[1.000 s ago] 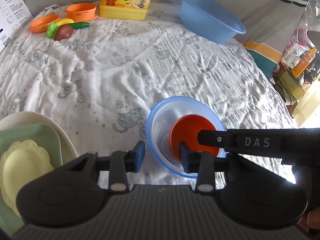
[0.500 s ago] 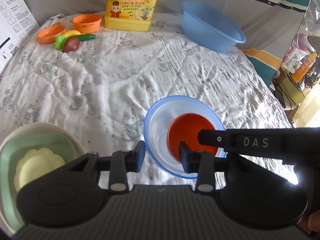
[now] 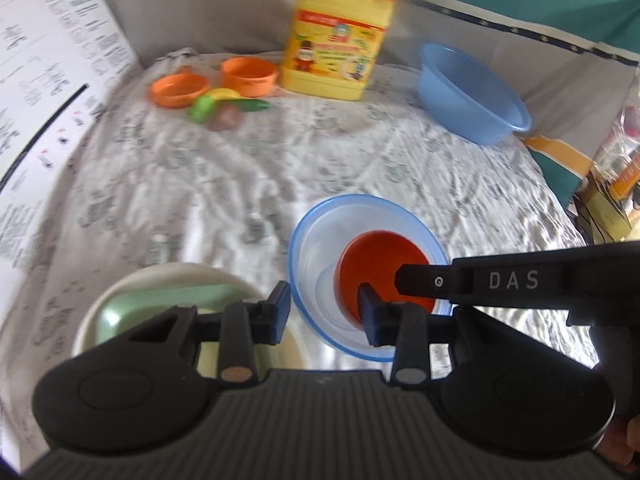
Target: Organize plates and bowls
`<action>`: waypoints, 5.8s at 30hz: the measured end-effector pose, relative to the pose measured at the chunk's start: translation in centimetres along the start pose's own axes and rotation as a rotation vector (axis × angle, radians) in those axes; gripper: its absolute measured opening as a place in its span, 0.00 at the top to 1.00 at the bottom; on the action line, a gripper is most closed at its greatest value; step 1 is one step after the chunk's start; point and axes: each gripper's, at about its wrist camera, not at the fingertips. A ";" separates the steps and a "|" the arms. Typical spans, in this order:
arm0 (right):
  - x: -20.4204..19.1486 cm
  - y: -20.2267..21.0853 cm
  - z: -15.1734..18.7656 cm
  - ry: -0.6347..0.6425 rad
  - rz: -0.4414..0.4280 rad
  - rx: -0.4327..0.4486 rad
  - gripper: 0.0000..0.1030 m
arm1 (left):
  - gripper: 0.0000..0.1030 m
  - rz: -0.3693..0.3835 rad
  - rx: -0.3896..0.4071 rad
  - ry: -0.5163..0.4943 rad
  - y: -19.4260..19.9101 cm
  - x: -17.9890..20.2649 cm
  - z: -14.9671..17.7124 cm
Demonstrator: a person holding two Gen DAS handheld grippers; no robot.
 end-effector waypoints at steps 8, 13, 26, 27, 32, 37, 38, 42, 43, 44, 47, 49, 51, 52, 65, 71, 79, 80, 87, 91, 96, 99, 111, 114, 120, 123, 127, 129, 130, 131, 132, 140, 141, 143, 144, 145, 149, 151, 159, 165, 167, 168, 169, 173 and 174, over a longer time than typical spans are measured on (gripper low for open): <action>-5.3 -1.8 0.1 0.094 -0.038 -0.048 0.79 | 0.65 -0.049 0.013 0.053 2.2 -4.5 1.0; -8.1 -2.9 0.7 0.134 -0.053 -0.081 0.79 | 0.65 -0.071 0.012 0.063 3.1 -6.7 1.8; -9.8 -5.8 2.4 0.155 -0.051 -0.184 0.77 | 0.65 -0.063 -0.049 0.097 2.4 -9.7 4.4; -9.8 -6.0 2.5 0.154 -0.051 -0.189 0.77 | 0.65 -0.061 -0.054 0.101 2.2 -9.8 4.5; -9.8 -6.6 2.7 0.152 -0.047 -0.206 0.77 | 0.65 -0.053 -0.072 0.113 1.7 -10.4 4.8; -9.6 -7.3 2.6 0.145 -0.048 -0.216 0.75 | 0.65 -0.045 -0.082 0.122 1.2 -10.6 4.7; -9.6 -7.4 2.6 0.143 -0.048 -0.218 0.75 | 0.65 -0.044 -0.084 0.123 1.2 -10.7 4.7; -9.4 -7.7 2.5 0.136 -0.051 -0.224 0.75 | 0.64 -0.040 -0.090 0.129 0.9 -10.8 4.7; -9.4 -7.8 2.5 0.134 -0.053 -0.225 0.75 | 0.64 -0.040 -0.090 0.131 0.8 -10.8 4.7; -9.3 -7.8 2.5 0.132 -0.055 -0.227 0.75 | 0.63 -0.041 -0.091 0.133 0.7 -10.9 4.7; -9.3 -7.9 2.4 0.131 -0.058 -0.226 0.75 | 0.63 -0.044 -0.090 0.134 0.5 -10.9 4.7; -9.3 -7.9 2.4 0.133 -0.060 -0.225 0.75 | 0.63 -0.044 -0.091 0.133 0.5 -10.9 4.7; -9.3 -7.9 2.4 0.131 -0.062 -0.225 0.75 | 0.62 -0.045 -0.091 0.132 0.5 -10.8 4.7; -9.2 -7.9 2.3 0.129 -0.064 -0.226 0.75 | 0.62 -0.044 -0.091 0.134 0.5 -10.8 4.6; -9.1 -6.2 2.3 0.134 -0.073 -0.180 0.57 | 0.42 -0.078 -0.054 0.088 1.3 -9.9 4.2; -9.0 -3.3 2.1 0.200 -0.055 -0.063 0.11 | 0.03 -0.153 0.052 0.037 3.8 -9.0 4.0; -6.9 1.0 2.3 0.240 -0.080 0.063 0.00 | 0.00 -0.135 0.171 0.030 7.3 -8.3 4.8; -6.7 1.5 2.5 0.254 -0.077 0.079 0.00 | 0.00 -0.132 0.183 0.026 7.7 -8.2 4.9; -5.5 4.5 4.7 0.369 -0.015 0.185 0.00 | 0.00 -0.138 0.213 0.017 9.4 -7.3 5.9; -5.1 6.3 6.5 0.472 0.024 0.264 0.00 | 0.00 -0.149 0.231 0.004 10.3 -6.8 6.6; -3.7 7.3 8.4 0.480 0.039 0.242 0.00 | 0.00 -0.142 0.231 0.001 10.9 -6.7 8.3; -2.9 7.4 9.2 0.468 0.054 0.224 0.00 | 0.00 -0.145 0.242 -0.003 11.1 -6.6 9.4; -2.4 6.5 10.8 0.465 0.057 0.154 0.00 | 0.00 -0.156 0.183 0.003 9.8 -6.8 11.4; -2.4 6.2 10.8 0.468 0.061 0.143 0.00 | 0.00 -0.164 0.185 -0.002 9.7 -6.7 11.3; -2.4 5.9 10.6 0.467 0.066 0.128 0.00 | 0.00 -0.168 0.172 0.012 9.3 -6.8 11.1; -2.3 5.8 10.6 0.467 0.068 0.123 0.00 | 0.00 -0.166 0.160 0.015 9.0 -6.9 11.1; -2.3 5.7 10.5 0.468 0.071 0.119 0.00 | 0.00 -0.168 0.146 0.008 8.7 -6.9 11.1; -2.2 5.6 10.4 0.466 0.072 0.115 0.00 | 0.00 -0.168 0.140 0.002 8.5 -6.8 11.2; -2.2 5.6 10.4 0.464 0.074 0.113 0.00 | 0.00 -0.168 0.137 0.000 8.5 -6.7 11.2; -2.1 5.6 10.4 0.463 0.075 0.111 0.00 | 0.00 -0.168 0.135 -0.004 8.4 -6.7 11.2; -2.2 5.5 10.4 0.462 0.076 0.110 0.00 | 0.00 -0.167 0.132 -0.006 8.3 -6.6 11.2; -2.2 5.3 10.3 0.463 0.082 0.106 0.00 | 0.00 -0.164 0.119 -0.017 7.9 -6.4 11.2; -2.2 5.3 10.3 0.462 0.084 0.105 0.00 | 0.00 -0.164 0.118 -0.019 7.9 -6.4 11.2; -2.2 5.3 10.3 0.462 0.086 0.105 0.00 | 0.00 -0.165 0.118 -0.021 7.8 -6.3 11.2; -2.2 5.3 10.3 0.463 0.087 0.106 0.00 | 0.00 -0.165 0.119 -0.022 7.8 -6.3 11.2; -2.2 5.3 10.3 0.464 0.088 0.106 0.00 | 0.00 -0.165 0.120 -0.025 7.8 -6.2 11.2; -2.2 5.3 10.3 0.464 0.090 0.106 0.00 | 0.00 -0.167 0.123 -0.034 7.7 -6.1 11.2; -2.2 5.3 10.3 0.465 0.089 0.105 0.00 | 0.00 -0.166 0.123 -0.036 7.7 -6.0 11.2; -2.0 5.2 10.3 0.462 0.092 0.101 0.00 | 0.00 -0.171 0.123 -0.040 7.6 -6.2 11.3; -2.0 5.2 10.4 0.456 0.094 0.098 0.00 | 0.00 -0.158 0.110 -0.047 7.4 -6.2 11.3; -2.0 5.2 10.4 0.456 0.094 0.098 0.00 | 0.00 -0.167 0.112 -0.057 7.4 -6.0 11.4; -2.0 5.2 10.4 0.456 0.094 0.098 0.00 | 0.00 -0.172 0.114 -0.062 7.4 -6.0 11.4; -2.0 5.1 10.4 0.456 0.094 0.098 0.00 | 0.00 -0.173 0.116 -0.065 7.5 -6.0 11.4; -2.0 5.2 10.4 0.456 0.094 0.098 0.00 | 0.00 -0.174 0.125 -0.065 7.7 -6.1 11.4; -2.0 5.2 10.4 0.456 0.094 0.098 0.00 | 0.00 -0.175 0.126 -0.066 7.7 -6.2 11.4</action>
Point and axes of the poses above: each gripper's, at about its wrist camera, not at the fingertips, and y roughly against the way its jaws point, x to its right, z to its underside, and after that the axes turned 1 degree about -y, right-handed
